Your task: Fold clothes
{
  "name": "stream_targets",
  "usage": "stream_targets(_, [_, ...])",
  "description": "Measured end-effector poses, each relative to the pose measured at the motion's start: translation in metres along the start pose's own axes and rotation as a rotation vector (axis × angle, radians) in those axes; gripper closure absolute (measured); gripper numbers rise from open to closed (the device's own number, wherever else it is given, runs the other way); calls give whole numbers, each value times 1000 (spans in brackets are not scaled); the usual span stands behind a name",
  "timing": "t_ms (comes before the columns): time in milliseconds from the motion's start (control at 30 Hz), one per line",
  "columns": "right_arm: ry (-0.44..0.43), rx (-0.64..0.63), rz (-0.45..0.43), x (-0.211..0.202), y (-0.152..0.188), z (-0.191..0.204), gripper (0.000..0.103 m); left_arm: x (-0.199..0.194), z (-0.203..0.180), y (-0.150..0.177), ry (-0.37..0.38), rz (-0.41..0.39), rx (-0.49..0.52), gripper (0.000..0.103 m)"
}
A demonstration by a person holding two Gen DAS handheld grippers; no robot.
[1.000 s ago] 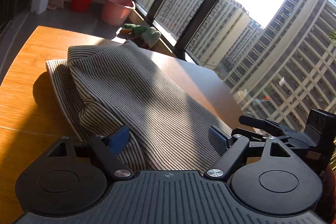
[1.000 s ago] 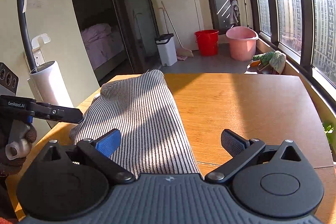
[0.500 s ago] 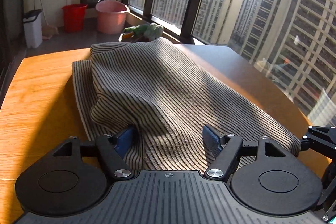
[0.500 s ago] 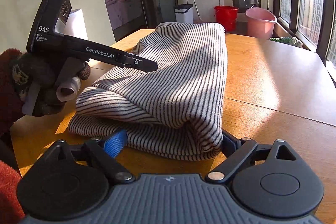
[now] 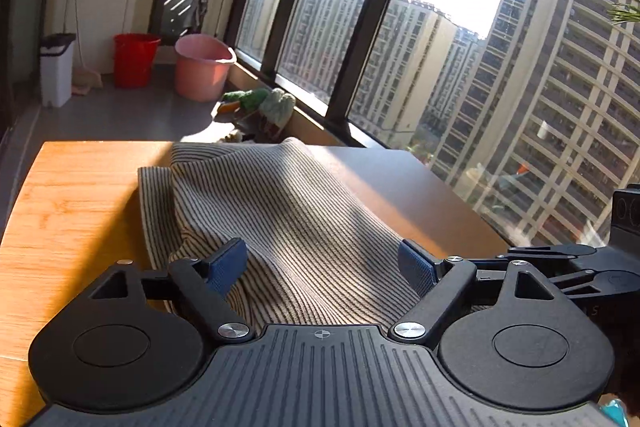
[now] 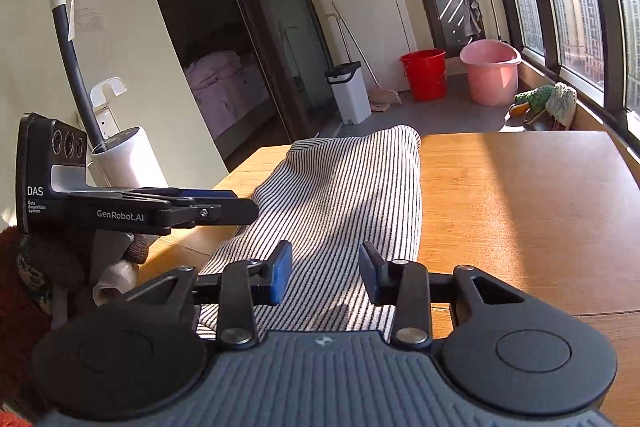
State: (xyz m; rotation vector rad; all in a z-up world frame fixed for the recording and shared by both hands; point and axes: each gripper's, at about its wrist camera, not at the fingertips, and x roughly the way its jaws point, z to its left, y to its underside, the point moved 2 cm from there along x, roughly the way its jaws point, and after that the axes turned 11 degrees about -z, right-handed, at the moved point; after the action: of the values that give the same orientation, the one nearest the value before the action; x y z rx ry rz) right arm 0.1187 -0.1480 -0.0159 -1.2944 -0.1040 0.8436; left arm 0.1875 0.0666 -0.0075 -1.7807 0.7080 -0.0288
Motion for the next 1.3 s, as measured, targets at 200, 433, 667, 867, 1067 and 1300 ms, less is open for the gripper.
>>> stream_targets(200, [17,4,34,-21,34,2,66,13,2,39,-11,126,33,10])
stream_targets(433, [41,-133,26,-50,42,20,59,6,2,45,-53,118,91,9])
stream_targets(667, [-127,-316,56,-56,22,57,29,-25,31,30,-141,75,20,7])
stream_targets(867, [-203,-638,148,-27,57,103,17,-54,33,27,-163,45,58,4])
stream_targets(1067, [-227,-721,180,-17,66,110,4,-82,31,28,-181,36,130,1])
stream_targets(1300, [-220,-262,201,-8,29,64,36,-98,-6,43,-115,75,427,0])
